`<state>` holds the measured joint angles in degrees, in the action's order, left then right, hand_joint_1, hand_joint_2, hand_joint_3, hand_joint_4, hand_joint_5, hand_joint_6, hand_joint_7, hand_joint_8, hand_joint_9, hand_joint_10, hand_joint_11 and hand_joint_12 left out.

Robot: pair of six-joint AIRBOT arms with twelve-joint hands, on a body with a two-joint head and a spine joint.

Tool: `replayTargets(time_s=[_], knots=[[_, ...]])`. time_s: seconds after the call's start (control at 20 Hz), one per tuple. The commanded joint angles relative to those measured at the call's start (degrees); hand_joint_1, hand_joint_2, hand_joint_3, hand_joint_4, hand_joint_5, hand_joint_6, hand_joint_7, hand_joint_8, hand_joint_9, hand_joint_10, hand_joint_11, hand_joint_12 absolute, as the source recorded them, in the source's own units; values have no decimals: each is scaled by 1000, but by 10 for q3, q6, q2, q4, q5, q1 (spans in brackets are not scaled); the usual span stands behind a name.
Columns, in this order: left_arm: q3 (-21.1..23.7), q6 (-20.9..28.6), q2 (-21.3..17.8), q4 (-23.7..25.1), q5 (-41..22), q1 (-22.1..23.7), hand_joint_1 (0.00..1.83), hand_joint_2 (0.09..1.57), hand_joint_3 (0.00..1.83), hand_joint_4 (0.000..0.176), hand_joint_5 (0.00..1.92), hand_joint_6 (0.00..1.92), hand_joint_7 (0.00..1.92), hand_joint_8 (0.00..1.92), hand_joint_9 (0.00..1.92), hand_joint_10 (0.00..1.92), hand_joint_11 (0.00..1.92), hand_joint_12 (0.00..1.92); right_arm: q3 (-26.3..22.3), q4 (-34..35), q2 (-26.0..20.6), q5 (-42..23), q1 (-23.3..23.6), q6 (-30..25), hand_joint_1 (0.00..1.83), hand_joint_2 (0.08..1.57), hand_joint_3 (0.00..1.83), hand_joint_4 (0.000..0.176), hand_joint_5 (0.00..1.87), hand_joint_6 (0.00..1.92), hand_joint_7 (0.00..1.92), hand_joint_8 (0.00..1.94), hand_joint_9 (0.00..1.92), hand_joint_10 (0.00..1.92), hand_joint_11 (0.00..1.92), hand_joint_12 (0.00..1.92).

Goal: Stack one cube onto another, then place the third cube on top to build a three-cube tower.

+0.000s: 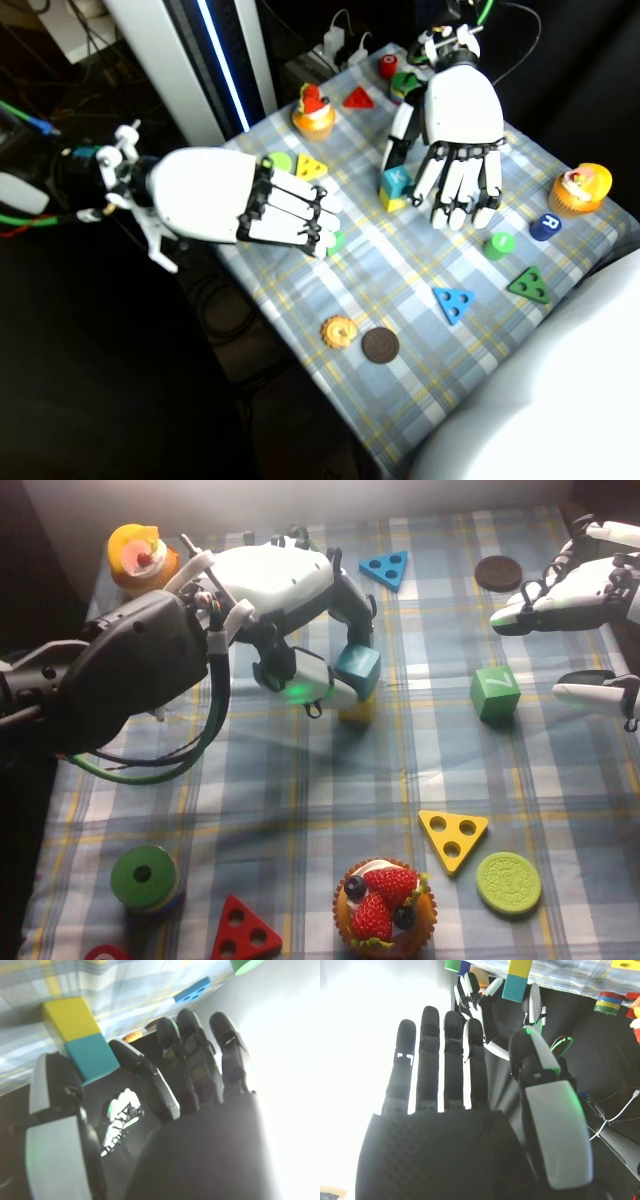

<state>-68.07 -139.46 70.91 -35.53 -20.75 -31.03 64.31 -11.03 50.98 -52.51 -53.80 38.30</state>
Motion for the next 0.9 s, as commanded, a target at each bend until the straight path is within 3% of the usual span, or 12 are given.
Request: replayTargets(time_s=[0.0, 0.15, 0.2, 0.3, 0.4, 0.45, 0.55, 0.7, 0.75, 0.8, 0.85], knots=[[1, -1, 1, 10, -42, 3, 957, 996, 0, 153, 885, 21, 648, 0, 526, 0, 0, 730, 2, 16, 2, -66, 8, -4, 630, 1295, 0, 0, 534, 1, 585, 0, 550, 0, 28, 1135], [1, -1, 0, 10, -42, 2, 952, 987, 0, 144, 864, 2, 632, 0, 517, 1, 0, 715, 2, 16, 2, -66, 8, -4, 616, 1292, 0, 0, 536, 1, 590, 1, 555, 2, 40, 1132], [2, -1, -1, 10, -42, 2, 961, 982, 0, 132, 865, 1, 634, 0, 517, 1, 0, 703, 2, 16, 2, -66, 8, -4, 616, 1293, 0, 0, 535, 0, 592, 2, 559, 3, 39, 1130], [4, -1, -2, 10, -43, 2, 959, 979, 0, 138, 858, 0, 625, 0, 515, 0, 0, 693, 2, 16, 2, -66, 8, -4, 646, 1288, 0, 0, 534, 0, 595, 1, 556, 1, 27, 1114], [5, -1, -3, 10, -44, 1, 958, 971, 0, 158, 812, 0, 605, 0, 509, 0, 3, 693, 2, 16, 2, -66, 8, -4, 666, 1283, 0, 0, 535, 1, 596, 2, 549, 3, 22, 1124], [7, -1, -4, 10, -46, 0, 954, 967, 0, 157, 769, 0, 589, 0, 502, 0, 0, 692, 2, 16, 2, -66, 8, -4, 676, 1280, 0, 0, 537, 2, 597, 2, 551, 4, 24, 1129], [13, -1, -8, 10, -53, -1, 912, 942, 0, 174, 530, 0, 479, 0, 461, 0, 0, 645, 2, 16, 2, -66, 8, -4, 667, 1270, 0, 0, 538, 1, 599, 2, 561, 6, 36, 1139], [35, -1, -24, 23, -73, -2, 824, 900, 0, 176, 231, 0, 360, 0, 410, 0, 0, 599, 2, 17, 2, -66, 8, -5, 681, 1254, 0, 0, 530, 0, 572, 0, 523, 0, 0, 1149], [50, 3, -36, 33, -86, -2, 797, 867, 0, 176, 142, 0, 294, 0, 347, 0, 0, 519, 2, 17, 2, -66, 8, -5, 681, 1247, 0, 0, 526, 0, 571, 0, 522, 0, 0, 1147], [63, 14, -48, 46, -98, -2, 743, 827, 0, 176, 73, 17, 269, 2, 305, 8, 0, 284, 2, 18, 2, -66, 8, -5, 681, 1236, 0, 0, 519, 0, 578, 2, 534, 4, 0, 1187], [81, 28, -67, 63, -111, -2, 708, 806, 0, 176, 41, 7, 259, 0, 287, 3, 0, 181, 2, 20, 2, -66, 8, -5, 689, 1228, 0, 0, 516, 0, 576, 1, 534, 3, 0, 1190]])
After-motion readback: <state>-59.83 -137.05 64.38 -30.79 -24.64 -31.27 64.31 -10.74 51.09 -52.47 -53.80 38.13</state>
